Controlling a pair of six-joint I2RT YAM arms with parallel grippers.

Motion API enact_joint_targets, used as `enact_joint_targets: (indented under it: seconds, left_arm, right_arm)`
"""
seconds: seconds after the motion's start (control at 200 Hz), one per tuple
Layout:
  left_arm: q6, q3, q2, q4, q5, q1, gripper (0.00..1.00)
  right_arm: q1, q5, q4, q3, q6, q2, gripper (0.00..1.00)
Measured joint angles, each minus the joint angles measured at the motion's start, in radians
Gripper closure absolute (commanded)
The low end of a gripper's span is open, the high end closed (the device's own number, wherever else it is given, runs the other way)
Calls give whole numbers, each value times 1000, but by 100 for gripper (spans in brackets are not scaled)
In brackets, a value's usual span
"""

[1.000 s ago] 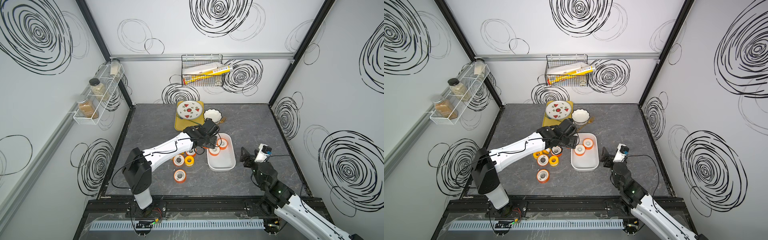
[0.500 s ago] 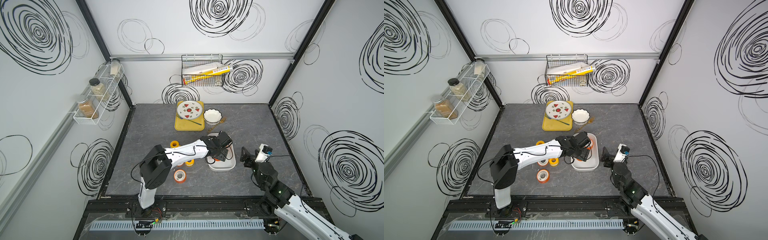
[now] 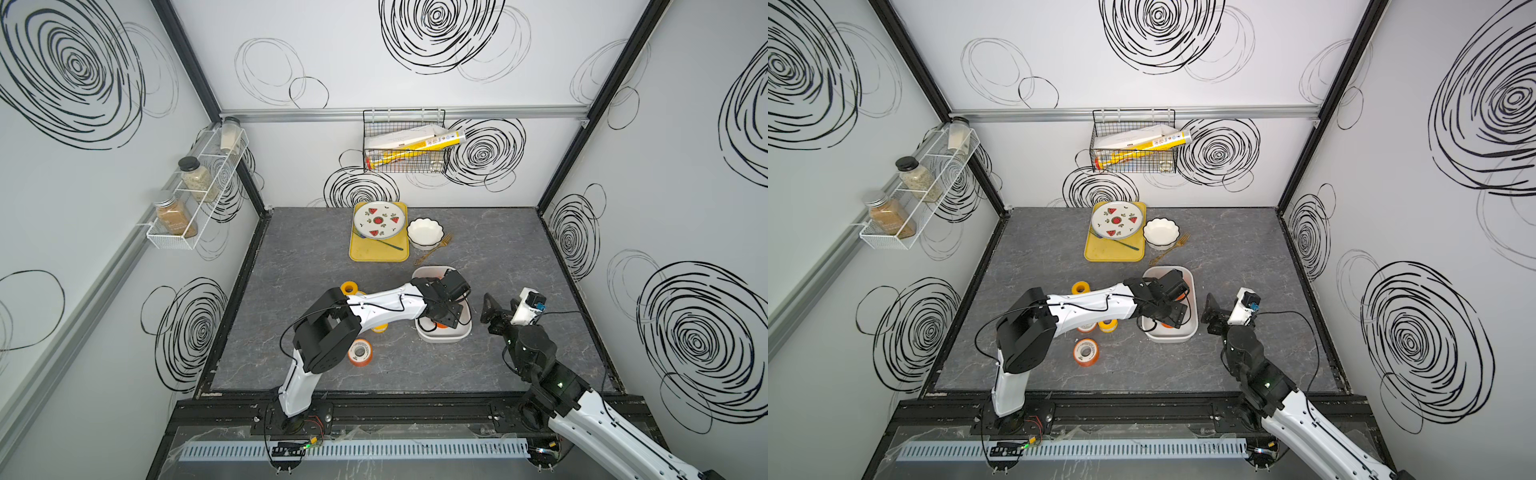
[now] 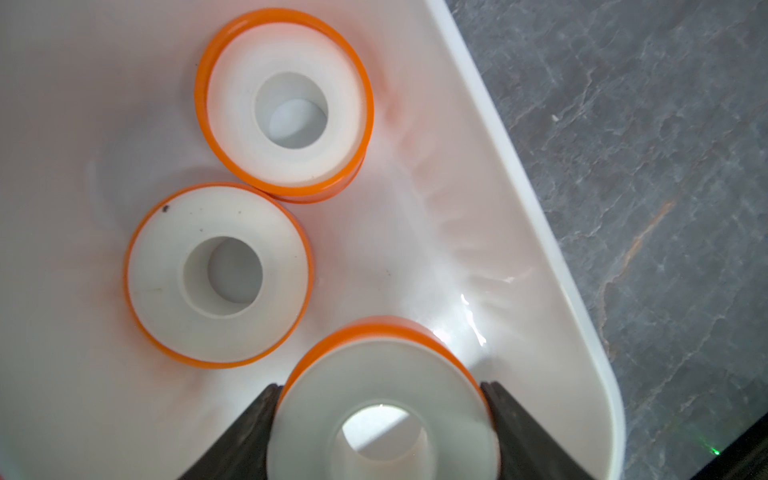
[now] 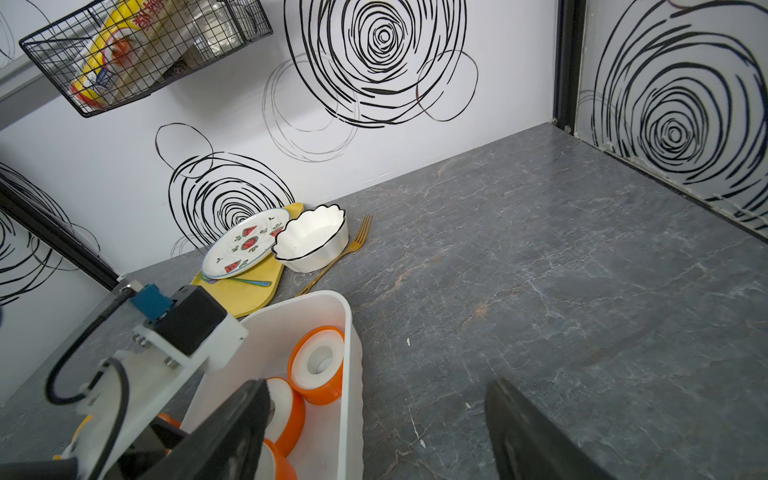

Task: Put the sealing tape into the storage box
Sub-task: Place the sealing tape in the storage box.

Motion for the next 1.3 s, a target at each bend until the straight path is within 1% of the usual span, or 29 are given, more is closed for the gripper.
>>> enact_joint_targets:
  seconds: [0.075, 0.185, 0.34, 0.516, 0.631, 0.696, 0.766, 0.841, 0.941, 1.036, 1.171, 1.301]
  left_arm:
    - [-1, 3, 9, 0, 1, -1, 23]
    - [-3, 18, 27, 1, 1, -1, 13]
    - [-3, 35, 39, 6, 1, -1, 9]
    - [-1, 58, 39, 5, -9, -1, 9]
    - [2, 61, 26, -2, -29, 0, 13]
    - [5, 50, -5, -3, -43, 1, 15]
    - [8, 21, -66, -6, -56, 8, 17]
    - [10, -26, -163, -6, -74, 24, 18]
    - [16, -108, -324, -4, -101, 66, 20]
    - [23, -214, -493, -2, -121, 128, 22]
    - [31, -382, -705, -9, -160, 215, 25]
    - [35, -479, -850, -42, -192, 227, 25]
  right_arm:
    - [0, 1, -1, 0, 2, 0, 14]
    - [0, 2, -2, 0, 5, 0, 14]
    - [0, 2, -6, 0, 5, 0, 14]
    - [0, 3, -7, 0, 6, -1, 14]
    - [0, 3, -13, -1, 8, -3, 14]
    - [0, 3, -15, -1, 8, -5, 14]
    - [0, 3, -16, -1, 8, -5, 14]
    - [0, 3, -16, -1, 8, -5, 16]
    - [0, 2, -16, -1, 5, -4, 19]
    - [0, -2, -13, -1, -3, 11, 21]
    - [0, -21, -11, 6, -14, 82, 24]
    - [0, -42, -9, 23, -25, 161, 25]
